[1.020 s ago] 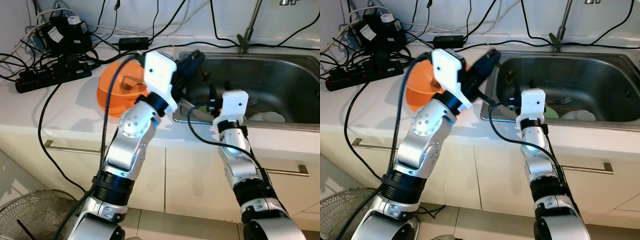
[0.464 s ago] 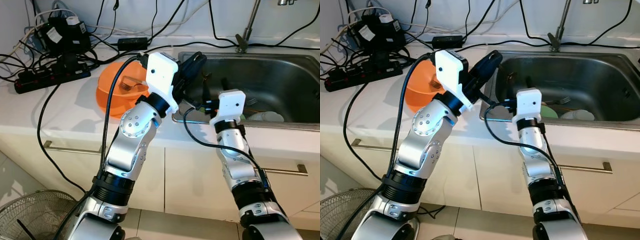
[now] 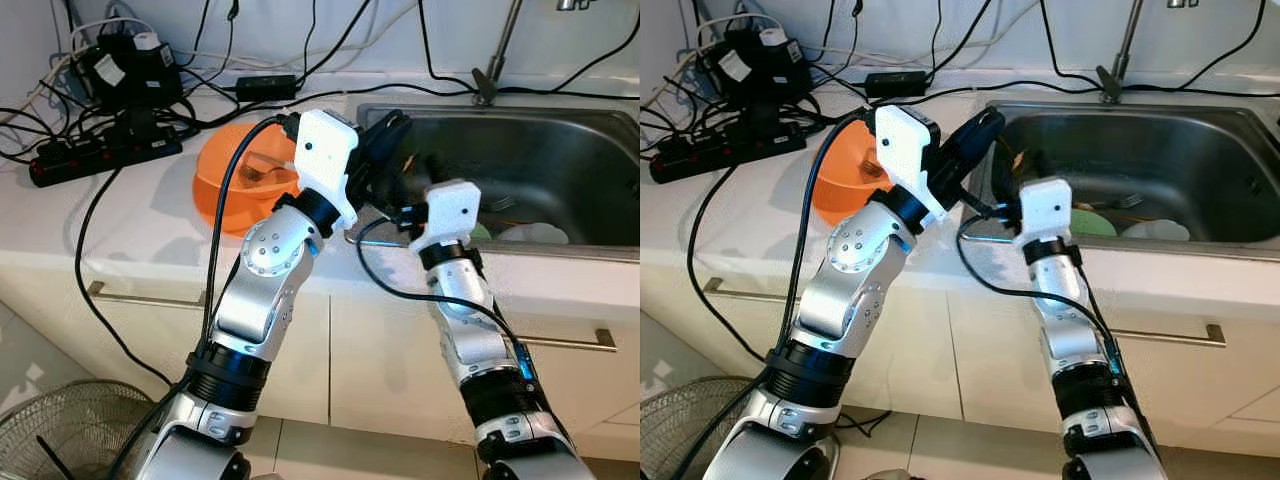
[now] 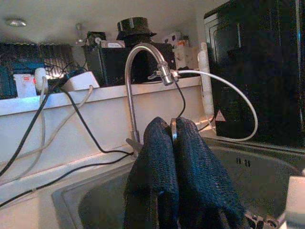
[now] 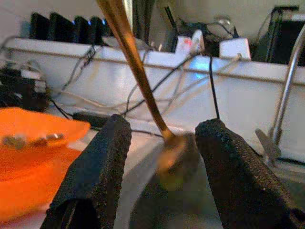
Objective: Kitchen organization
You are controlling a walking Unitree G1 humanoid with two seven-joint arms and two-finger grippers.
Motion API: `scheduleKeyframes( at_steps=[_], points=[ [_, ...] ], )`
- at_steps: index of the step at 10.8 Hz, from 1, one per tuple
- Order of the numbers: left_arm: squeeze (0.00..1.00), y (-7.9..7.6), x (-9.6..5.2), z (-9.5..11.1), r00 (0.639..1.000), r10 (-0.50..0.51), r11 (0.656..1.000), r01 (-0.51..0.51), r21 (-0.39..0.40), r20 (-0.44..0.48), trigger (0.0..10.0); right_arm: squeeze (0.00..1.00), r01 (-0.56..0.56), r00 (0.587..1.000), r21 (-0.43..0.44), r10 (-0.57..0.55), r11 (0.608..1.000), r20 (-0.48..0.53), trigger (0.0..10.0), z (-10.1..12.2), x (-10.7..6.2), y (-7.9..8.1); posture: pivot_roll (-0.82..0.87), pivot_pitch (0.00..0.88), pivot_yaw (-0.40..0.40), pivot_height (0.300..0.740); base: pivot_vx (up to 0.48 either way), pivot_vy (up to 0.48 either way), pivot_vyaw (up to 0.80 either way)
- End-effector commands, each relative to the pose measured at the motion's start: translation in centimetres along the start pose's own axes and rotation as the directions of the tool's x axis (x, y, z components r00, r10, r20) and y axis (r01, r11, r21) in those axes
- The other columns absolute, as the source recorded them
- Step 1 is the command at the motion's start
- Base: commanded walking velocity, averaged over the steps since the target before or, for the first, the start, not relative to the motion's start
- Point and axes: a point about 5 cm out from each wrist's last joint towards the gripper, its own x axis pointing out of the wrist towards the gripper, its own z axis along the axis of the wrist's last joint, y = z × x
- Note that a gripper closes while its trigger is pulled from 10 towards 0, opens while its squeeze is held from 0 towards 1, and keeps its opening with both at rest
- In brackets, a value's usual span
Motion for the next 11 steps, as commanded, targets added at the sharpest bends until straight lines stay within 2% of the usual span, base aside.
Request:
scheduleKeyframes(
  at_steps=[1,6,9,10,11],
  points=[
    [0.00,-0.2,0.0,-0.1,1.000,-0.017,1.000,0.017,0.012,-0.002,10.0,0.00,-0.014,1.000,0.011,0.014,1.000,0.005,10.0,0.3,0.0,0.3,0.06,0.000,0.084,0.740,0.000,0.000,0.00],
    [0.00,-1.0,-0.2,-1.3,0.992,-0.092,0.996,0.093,0.007,-0.083,10.0,0.00,0.020,1.000,0.011,-0.020,1.000,0.018,10.0,0.9,0.6,0.1,0.07,0.000,0.087,0.740,0.000,0.000,0.00],
    [0.00,-1.0,-0.4,-1.7,0.990,-0.098,0.994,0.102,0.030,-0.104,10.0,0.00,0.036,0.999,0.011,-0.036,0.999,0.008,10.0,0.8,0.7,-0.2,0.07,0.000,0.086,0.740,0.000,0.000,0.00],
    [0.00,-0.9,-0.4,-1.6,0.991,-0.091,0.995,0.095,0.034,-0.102,10.0,0.00,0.034,0.999,0.005,-0.034,0.999,-0.001,1.4,0.7,0.7,-0.2,0.07,0.000,0.085,0.740,0.000,0.000,0.00],
    [0.00,-0.9,-0.4,-1.6,0.991,-0.089,0.995,0.093,0.037,-0.104,10.0,0.00,0.030,1.000,0.006,-0.030,1.000,-0.003,0.0,0.6,0.7,-0.1,0.07,0.000,0.085,0.740,0.000,0.000,0.00]
  ],
)
